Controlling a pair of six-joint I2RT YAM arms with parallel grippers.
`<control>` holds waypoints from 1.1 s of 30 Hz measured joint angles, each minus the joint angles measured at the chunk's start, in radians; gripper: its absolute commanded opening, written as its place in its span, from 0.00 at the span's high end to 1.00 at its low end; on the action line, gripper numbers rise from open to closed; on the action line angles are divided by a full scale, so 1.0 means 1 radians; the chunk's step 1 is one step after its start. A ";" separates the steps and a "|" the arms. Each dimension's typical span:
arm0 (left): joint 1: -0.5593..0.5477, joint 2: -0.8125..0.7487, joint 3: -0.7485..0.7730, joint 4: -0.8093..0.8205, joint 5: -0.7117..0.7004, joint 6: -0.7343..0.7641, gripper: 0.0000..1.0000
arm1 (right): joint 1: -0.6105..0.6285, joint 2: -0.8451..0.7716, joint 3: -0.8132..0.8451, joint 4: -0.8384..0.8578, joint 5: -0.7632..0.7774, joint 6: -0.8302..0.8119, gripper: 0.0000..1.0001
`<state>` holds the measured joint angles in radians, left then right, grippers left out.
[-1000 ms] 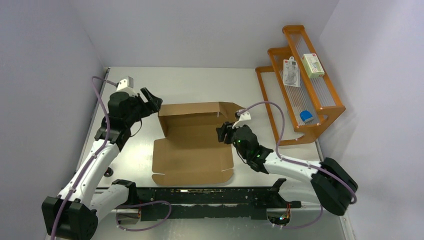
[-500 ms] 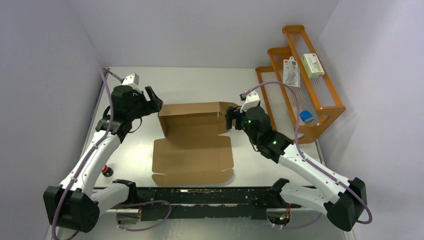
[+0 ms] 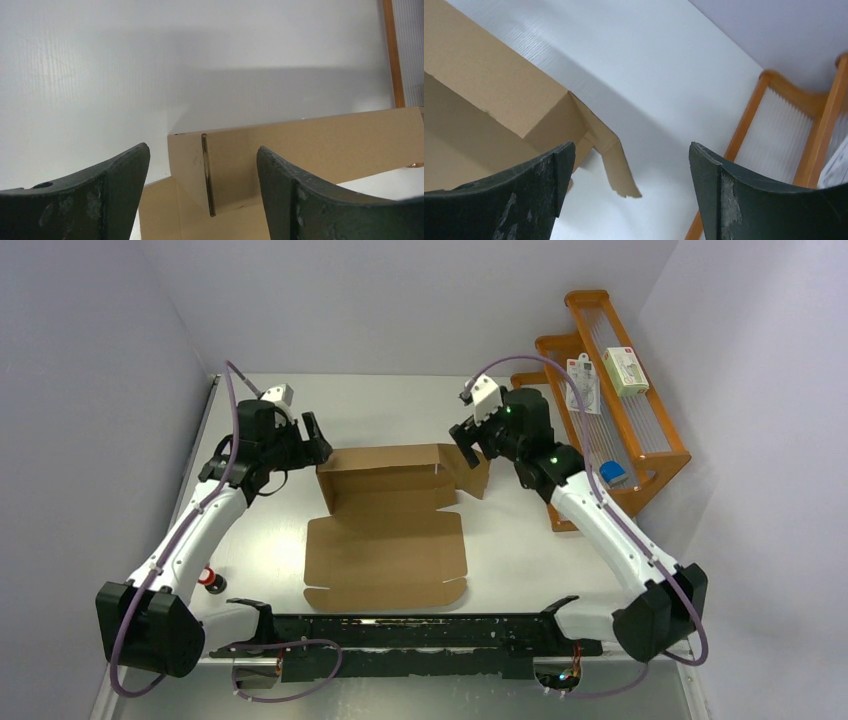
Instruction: Fold the paper box
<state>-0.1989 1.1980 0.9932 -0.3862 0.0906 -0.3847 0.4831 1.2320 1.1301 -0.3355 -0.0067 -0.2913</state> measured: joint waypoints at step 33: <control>0.000 0.100 0.026 0.008 0.178 0.040 0.25 | -0.030 0.484 0.316 -0.353 -0.302 -0.356 0.60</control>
<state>-0.1989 1.2980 1.0195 -0.3779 0.2684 -0.3447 0.4530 1.7164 1.4460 -0.6888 -0.3084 -0.6472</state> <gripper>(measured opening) 0.757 0.433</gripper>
